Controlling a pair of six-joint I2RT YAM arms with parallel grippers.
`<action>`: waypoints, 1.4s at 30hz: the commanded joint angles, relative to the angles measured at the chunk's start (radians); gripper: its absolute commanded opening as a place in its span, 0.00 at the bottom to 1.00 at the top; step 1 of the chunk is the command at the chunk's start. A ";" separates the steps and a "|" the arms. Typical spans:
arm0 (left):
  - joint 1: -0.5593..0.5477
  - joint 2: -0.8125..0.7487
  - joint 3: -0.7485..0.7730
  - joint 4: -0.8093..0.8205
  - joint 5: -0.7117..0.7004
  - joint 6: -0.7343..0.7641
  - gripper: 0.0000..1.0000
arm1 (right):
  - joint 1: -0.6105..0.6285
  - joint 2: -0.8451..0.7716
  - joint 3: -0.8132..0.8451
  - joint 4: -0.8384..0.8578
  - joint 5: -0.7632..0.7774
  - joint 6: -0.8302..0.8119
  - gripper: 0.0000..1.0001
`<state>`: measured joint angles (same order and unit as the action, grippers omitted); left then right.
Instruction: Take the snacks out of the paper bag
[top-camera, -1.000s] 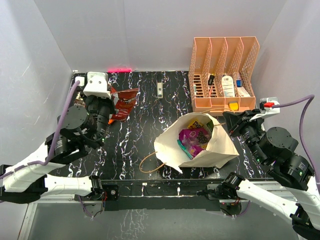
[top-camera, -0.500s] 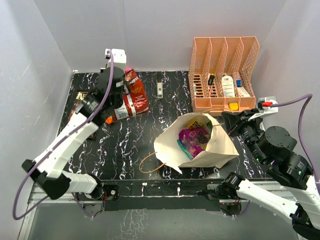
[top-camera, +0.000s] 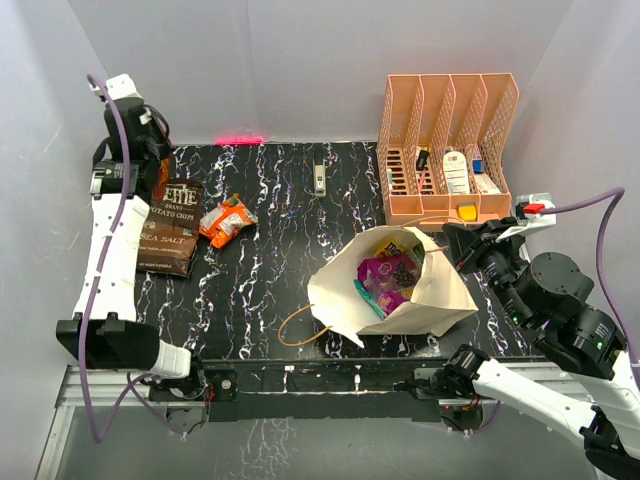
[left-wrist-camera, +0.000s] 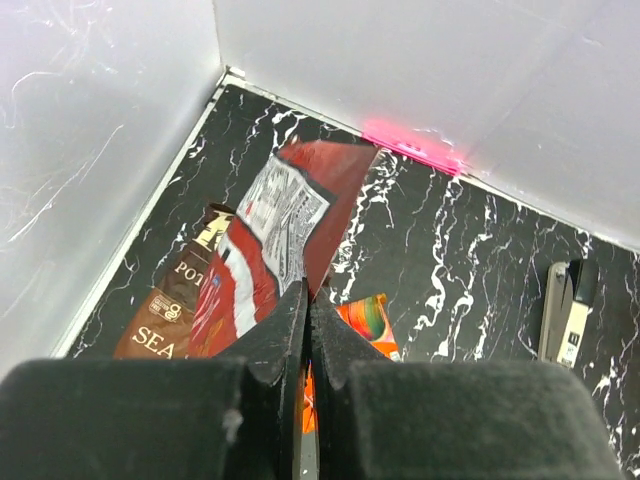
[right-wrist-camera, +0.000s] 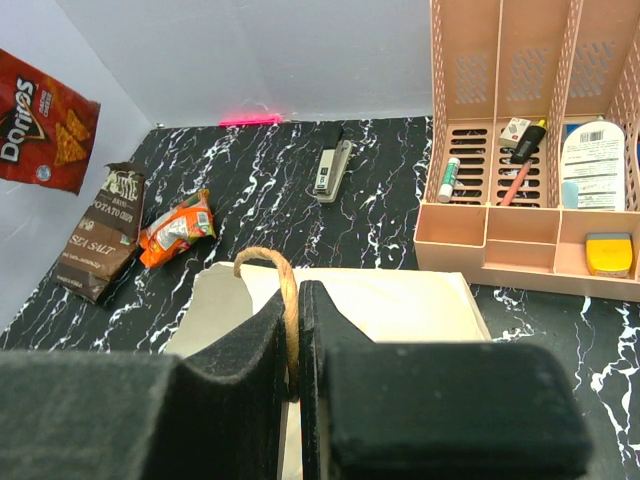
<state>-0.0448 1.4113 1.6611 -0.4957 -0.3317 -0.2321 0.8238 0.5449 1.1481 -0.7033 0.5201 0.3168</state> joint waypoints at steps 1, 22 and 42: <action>0.109 0.043 0.054 -0.012 0.164 -0.092 0.00 | -0.002 0.007 0.002 0.048 -0.010 0.007 0.09; 0.255 0.209 0.004 0.063 0.337 -0.383 0.00 | -0.002 0.013 -0.022 0.059 -0.003 0.017 0.09; 0.256 0.325 0.132 0.036 0.366 -0.860 0.00 | -0.001 -0.008 -0.024 0.044 0.003 0.023 0.09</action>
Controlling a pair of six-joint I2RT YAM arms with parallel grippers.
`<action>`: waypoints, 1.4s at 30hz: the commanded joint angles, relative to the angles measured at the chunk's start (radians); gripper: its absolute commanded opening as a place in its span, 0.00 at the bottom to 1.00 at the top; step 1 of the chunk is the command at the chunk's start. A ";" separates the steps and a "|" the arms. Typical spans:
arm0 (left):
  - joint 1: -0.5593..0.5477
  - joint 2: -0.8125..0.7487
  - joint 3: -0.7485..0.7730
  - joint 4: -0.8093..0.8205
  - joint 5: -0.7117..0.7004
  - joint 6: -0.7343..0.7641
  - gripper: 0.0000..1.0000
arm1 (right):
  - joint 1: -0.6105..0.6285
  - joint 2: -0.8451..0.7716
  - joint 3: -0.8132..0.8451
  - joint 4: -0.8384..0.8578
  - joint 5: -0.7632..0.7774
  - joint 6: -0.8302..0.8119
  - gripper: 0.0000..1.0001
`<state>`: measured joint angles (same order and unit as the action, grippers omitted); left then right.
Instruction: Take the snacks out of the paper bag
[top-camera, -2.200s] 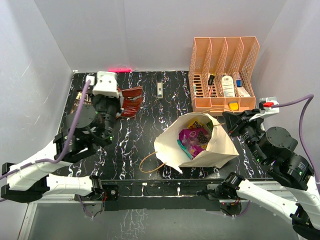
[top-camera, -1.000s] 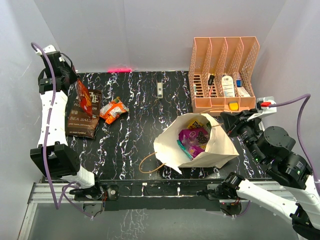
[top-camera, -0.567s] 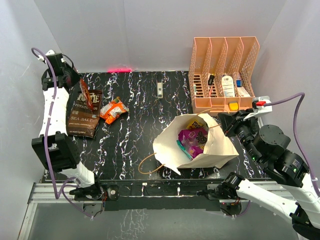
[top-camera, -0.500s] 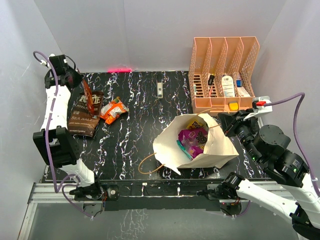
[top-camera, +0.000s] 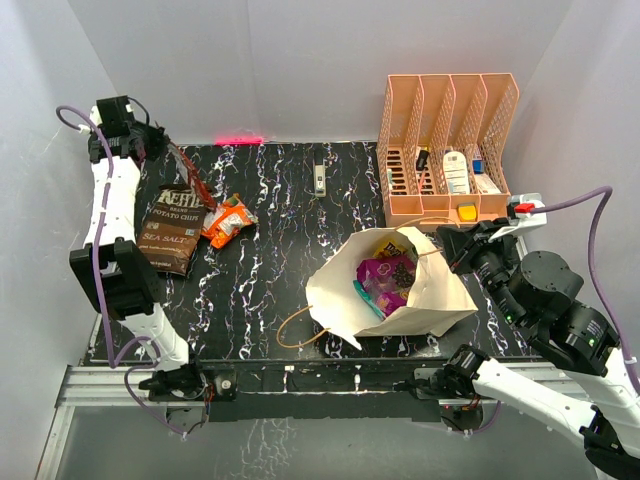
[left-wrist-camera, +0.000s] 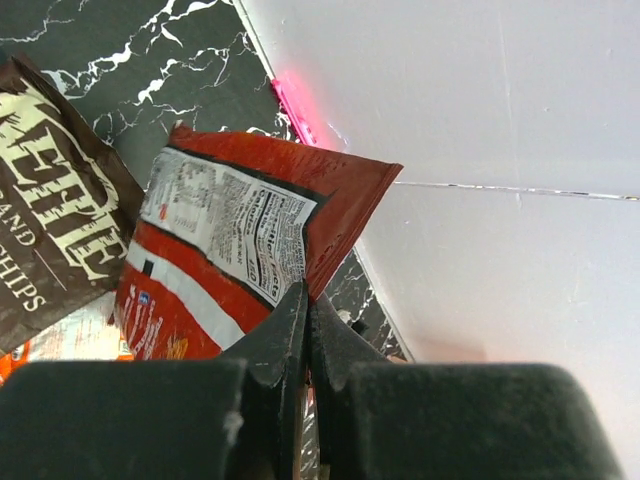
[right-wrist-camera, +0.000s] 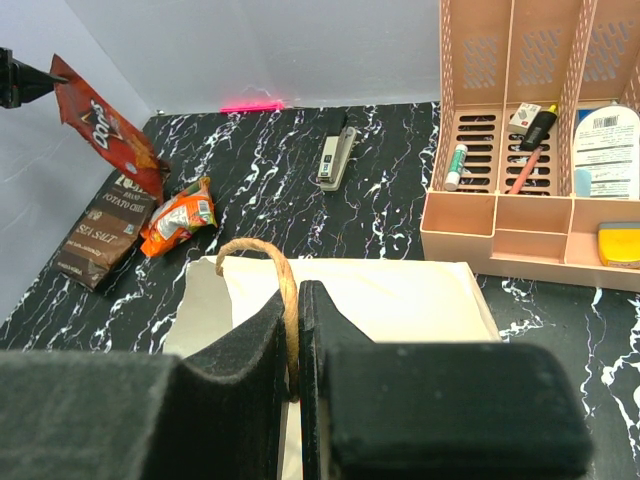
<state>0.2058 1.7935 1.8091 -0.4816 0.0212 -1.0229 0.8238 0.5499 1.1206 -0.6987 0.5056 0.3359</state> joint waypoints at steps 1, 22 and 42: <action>0.008 -0.074 -0.061 0.030 0.001 -0.068 0.00 | -0.001 -0.013 0.004 0.039 0.018 0.005 0.09; 0.250 -0.452 -0.913 0.186 0.005 0.090 0.05 | -0.001 -0.008 -0.004 0.044 -0.009 0.008 0.09; -0.123 -0.674 -0.902 0.126 0.352 0.246 0.82 | -0.002 0.035 -0.160 0.148 -0.503 0.015 0.09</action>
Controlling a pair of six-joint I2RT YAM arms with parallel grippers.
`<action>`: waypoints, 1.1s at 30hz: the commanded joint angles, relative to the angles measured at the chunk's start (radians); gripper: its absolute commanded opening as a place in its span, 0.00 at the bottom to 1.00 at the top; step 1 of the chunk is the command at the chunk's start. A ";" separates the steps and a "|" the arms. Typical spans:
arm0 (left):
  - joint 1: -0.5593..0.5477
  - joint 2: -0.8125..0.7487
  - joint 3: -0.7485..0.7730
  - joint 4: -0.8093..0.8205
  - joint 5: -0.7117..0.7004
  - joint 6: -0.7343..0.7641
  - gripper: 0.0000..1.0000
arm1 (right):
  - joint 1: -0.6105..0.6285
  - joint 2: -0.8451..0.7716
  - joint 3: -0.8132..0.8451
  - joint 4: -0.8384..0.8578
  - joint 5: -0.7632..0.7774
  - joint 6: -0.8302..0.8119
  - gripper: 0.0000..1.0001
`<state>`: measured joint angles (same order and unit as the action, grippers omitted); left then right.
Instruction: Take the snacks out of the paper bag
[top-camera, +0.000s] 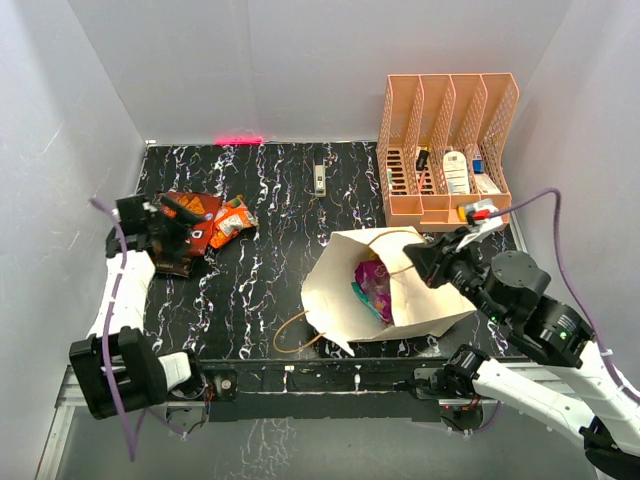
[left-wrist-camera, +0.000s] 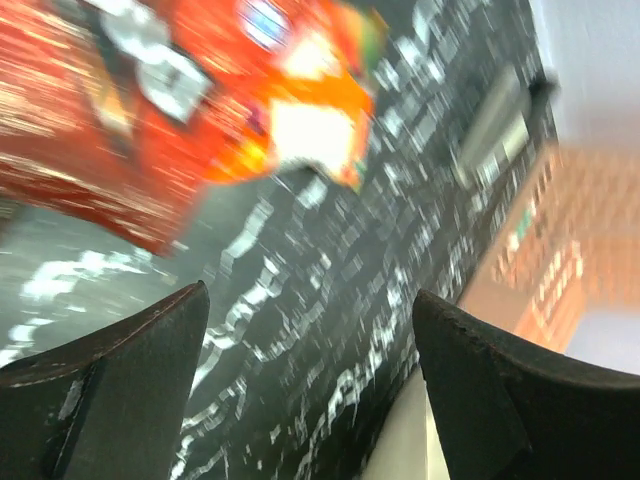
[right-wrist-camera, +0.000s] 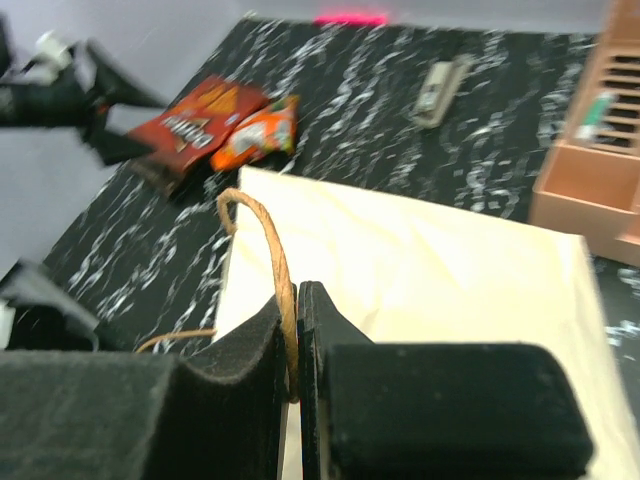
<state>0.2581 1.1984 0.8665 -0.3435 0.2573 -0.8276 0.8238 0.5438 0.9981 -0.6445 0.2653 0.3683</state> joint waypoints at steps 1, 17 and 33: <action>-0.224 -0.100 0.029 0.007 0.129 0.044 0.82 | -0.001 0.056 -0.053 0.103 -0.313 -0.005 0.09; -0.388 -0.334 -0.144 0.033 0.273 0.120 0.94 | -0.001 0.328 -0.513 0.831 -0.642 0.391 0.07; -0.441 -0.532 -0.306 0.184 0.454 -0.013 0.98 | -0.002 0.166 -0.176 0.177 -0.185 0.027 0.07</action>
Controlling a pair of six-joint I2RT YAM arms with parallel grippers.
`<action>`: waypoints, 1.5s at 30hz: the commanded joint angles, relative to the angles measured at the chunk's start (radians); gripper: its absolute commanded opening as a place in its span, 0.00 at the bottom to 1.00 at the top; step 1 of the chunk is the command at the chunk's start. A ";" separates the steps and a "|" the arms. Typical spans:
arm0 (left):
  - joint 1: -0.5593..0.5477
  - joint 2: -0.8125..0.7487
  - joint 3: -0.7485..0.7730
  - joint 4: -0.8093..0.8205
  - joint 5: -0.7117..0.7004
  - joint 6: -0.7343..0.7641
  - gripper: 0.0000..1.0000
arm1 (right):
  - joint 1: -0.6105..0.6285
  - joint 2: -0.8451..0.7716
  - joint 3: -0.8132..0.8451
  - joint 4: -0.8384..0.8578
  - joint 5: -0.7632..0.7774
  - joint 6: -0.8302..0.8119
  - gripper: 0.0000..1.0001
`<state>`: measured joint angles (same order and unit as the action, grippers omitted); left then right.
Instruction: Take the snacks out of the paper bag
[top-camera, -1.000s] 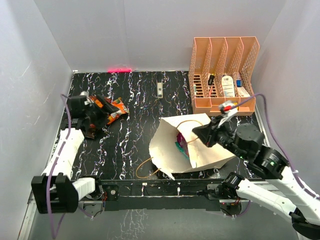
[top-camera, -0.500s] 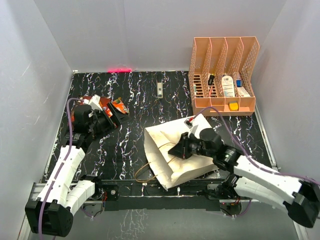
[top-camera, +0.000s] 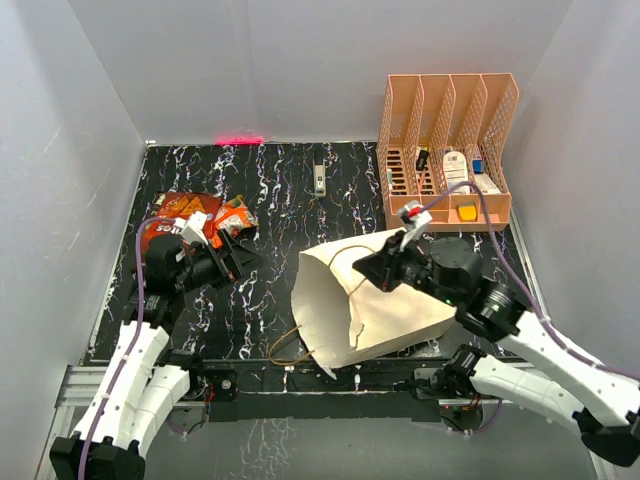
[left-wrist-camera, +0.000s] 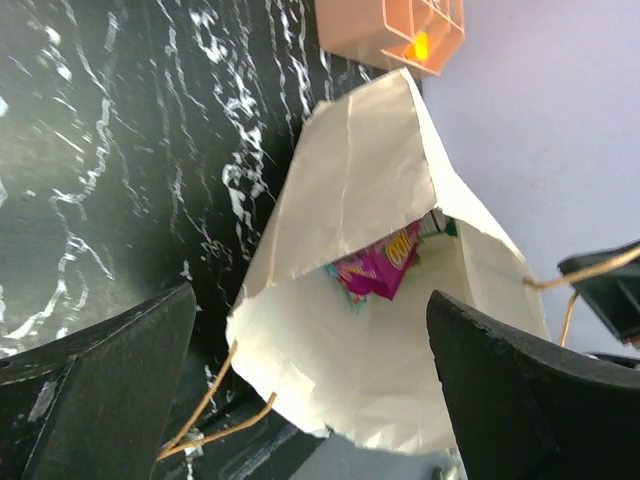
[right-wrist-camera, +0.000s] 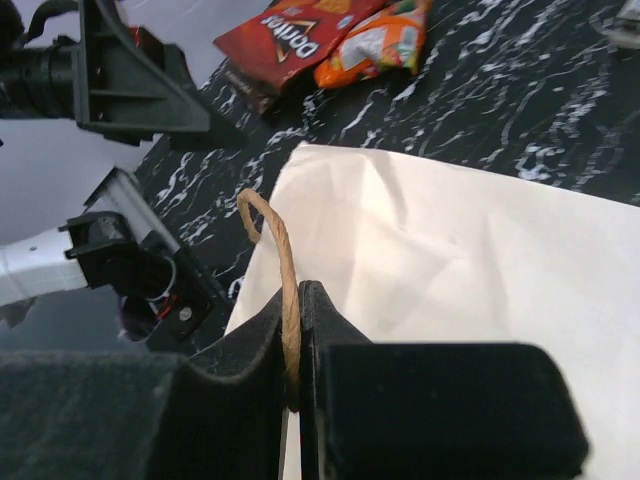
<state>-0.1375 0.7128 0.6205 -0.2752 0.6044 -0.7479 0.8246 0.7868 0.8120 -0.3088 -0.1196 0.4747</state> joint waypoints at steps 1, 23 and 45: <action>-0.076 -0.057 -0.075 0.148 0.098 -0.117 0.98 | -0.002 -0.094 -0.002 -0.171 0.206 -0.072 0.07; -1.158 0.488 0.024 0.560 -0.894 -0.203 0.48 | -0.002 -0.249 0.212 -0.361 0.462 -0.207 0.08; -1.156 -0.197 -0.078 -0.078 -1.194 -0.324 0.73 | 0.089 0.091 0.023 0.112 0.027 -0.018 0.07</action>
<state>-1.2922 0.6174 0.5968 -0.2222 -0.5537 -1.0126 0.9020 0.9836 0.5789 -0.1738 -0.1841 0.5640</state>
